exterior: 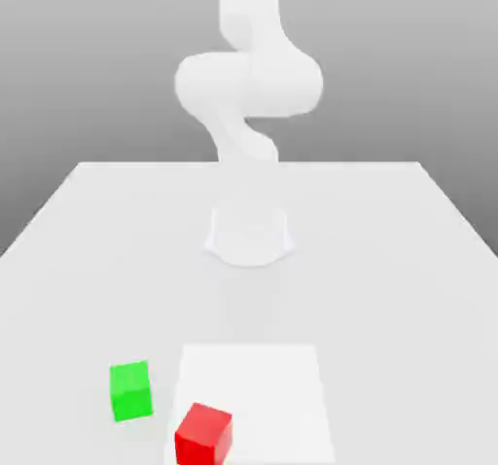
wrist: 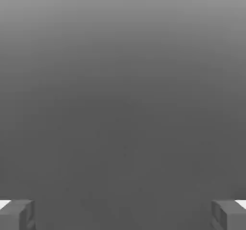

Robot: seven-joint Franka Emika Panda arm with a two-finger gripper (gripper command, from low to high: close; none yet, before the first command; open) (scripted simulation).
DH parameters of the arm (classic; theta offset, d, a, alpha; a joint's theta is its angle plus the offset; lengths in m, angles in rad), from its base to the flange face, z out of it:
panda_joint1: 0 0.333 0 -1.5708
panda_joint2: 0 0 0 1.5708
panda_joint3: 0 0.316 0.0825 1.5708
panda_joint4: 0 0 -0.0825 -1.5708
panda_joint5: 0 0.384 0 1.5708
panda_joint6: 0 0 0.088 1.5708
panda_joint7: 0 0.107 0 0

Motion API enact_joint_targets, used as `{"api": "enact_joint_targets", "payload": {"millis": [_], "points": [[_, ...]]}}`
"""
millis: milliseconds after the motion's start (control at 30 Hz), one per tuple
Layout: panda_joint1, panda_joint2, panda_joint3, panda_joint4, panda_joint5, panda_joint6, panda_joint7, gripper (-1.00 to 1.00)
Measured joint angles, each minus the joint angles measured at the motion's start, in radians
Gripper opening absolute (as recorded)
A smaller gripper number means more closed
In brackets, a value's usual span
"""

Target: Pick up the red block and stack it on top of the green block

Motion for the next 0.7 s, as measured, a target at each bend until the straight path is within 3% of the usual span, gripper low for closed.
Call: {"api": "enact_joint_targets", "payload": {"millis": [700], "points": [[-0.094,0.767,0.008,-0.099,-0.025,0.272,0.207,0.00]]}}
